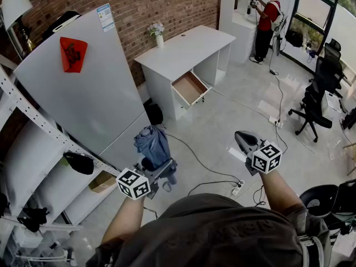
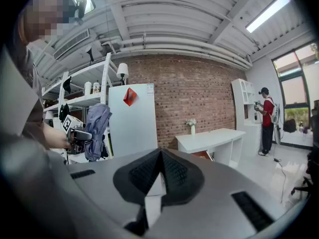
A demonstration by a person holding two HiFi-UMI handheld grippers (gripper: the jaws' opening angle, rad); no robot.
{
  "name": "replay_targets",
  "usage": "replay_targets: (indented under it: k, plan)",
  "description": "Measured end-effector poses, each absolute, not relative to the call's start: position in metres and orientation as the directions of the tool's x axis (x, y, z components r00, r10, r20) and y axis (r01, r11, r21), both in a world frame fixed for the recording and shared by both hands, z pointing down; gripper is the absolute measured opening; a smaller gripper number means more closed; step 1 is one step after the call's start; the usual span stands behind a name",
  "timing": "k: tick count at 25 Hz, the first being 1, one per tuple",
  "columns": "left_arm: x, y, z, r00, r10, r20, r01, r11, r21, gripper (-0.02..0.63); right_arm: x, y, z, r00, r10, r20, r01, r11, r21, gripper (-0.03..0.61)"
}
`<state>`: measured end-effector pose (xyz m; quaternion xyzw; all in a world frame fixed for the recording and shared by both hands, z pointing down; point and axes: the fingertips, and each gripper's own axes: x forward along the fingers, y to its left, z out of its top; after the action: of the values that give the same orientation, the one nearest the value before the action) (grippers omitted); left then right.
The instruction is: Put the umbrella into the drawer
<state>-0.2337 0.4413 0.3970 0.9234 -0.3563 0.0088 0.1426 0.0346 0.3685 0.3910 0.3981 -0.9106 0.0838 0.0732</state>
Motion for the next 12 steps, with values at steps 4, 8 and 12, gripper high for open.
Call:
replay_targets:
  k: [4, 8, 12]
  plan:
    - [-0.23, 0.438, 0.397, 0.748, -0.653, 0.118, -0.658, -0.708, 0.257, 0.264, 0.037, 0.366, 0.391, -0.674, -0.712, 0.198, -0.736, 0.67, -0.094, -0.009]
    - [-0.223, 0.434, 0.395, 0.748, -0.652, 0.124, -0.659, -0.708, 0.253, 0.264, 0.043, 0.362, 0.39, -0.672, -0.714, 0.195, -0.738, 0.669, -0.094, -0.009]
    - [-0.207, 0.431, 0.391, 0.748, -0.651, 0.13, -0.66, -0.709, 0.248, 0.264, 0.058, 0.358, 0.386, -0.671, -0.72, 0.178, -0.74, 0.663, -0.113, -0.008]
